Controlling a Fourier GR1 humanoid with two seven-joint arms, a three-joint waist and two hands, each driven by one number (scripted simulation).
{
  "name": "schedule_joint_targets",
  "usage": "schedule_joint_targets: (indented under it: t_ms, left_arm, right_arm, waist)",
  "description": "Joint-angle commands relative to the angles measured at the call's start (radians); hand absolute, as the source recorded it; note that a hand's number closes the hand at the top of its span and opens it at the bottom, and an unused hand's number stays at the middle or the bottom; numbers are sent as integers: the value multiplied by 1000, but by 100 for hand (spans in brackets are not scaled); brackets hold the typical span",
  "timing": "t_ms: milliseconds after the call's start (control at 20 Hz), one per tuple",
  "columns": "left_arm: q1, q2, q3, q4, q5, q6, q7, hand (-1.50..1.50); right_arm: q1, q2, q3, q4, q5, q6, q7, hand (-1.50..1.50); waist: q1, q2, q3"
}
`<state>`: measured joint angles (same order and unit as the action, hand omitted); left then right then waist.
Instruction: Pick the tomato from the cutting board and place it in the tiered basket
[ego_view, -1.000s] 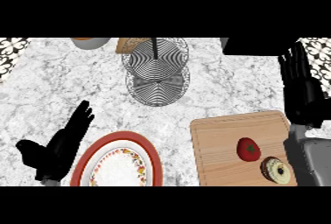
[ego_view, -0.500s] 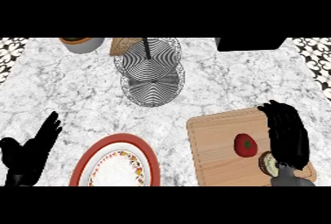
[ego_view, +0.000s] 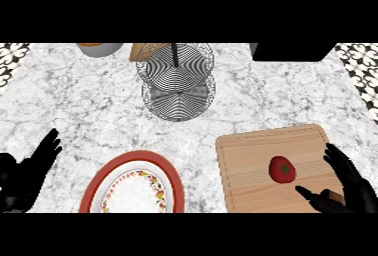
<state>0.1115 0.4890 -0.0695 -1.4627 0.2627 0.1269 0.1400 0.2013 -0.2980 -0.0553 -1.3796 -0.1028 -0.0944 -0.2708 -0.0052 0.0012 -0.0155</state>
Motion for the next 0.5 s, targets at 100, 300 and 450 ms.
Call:
schedule_joint_targets:
  t_ms: [100, 300, 450]
  left_arm:
    - [-15, 7, 17, 30, 1, -23, -3, 0]
    - [-45, -32, -3, 84, -28, -22, -15, 0]
    - [-60, 6, 68, 138, -5, -93, -49, 0]
  right_arm:
    - [21, -186, 89, -102, 80, 136, 271, -150]
    - [-61, -252, 100, -199, 21, 261, 442, -150]
    - [-144, -220, 98, -205, 27, 254, 554, -150]
  waist:
    - [6, -2, 13]
    - [3, -2, 14]
    - [8, -1, 15]
